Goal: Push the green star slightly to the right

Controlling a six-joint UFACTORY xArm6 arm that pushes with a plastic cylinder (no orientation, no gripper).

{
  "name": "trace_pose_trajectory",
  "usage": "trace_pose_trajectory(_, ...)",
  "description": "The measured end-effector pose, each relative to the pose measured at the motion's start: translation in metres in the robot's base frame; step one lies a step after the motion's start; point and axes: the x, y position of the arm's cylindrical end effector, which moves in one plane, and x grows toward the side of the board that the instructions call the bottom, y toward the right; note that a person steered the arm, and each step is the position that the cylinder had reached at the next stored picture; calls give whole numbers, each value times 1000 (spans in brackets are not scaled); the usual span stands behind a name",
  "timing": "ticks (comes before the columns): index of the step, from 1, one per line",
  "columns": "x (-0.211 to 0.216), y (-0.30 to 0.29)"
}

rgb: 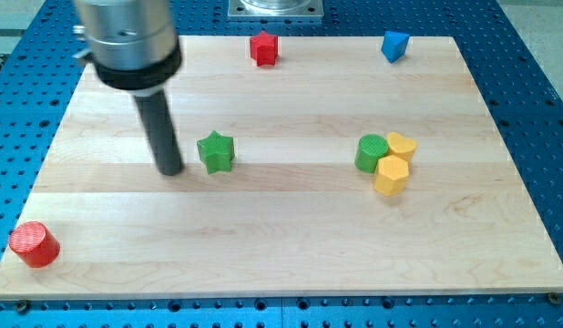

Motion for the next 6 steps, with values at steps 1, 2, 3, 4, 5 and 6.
trace_pose_trajectory(1,-16,30)
trace_pose_trajectory(2,-35,114)
trace_pose_trajectory(3,-35,205)
trace_pose_trajectory(4,-37,176)
trace_pose_trajectory(5,-44,170)
trace_pose_trajectory(6,-78,90)
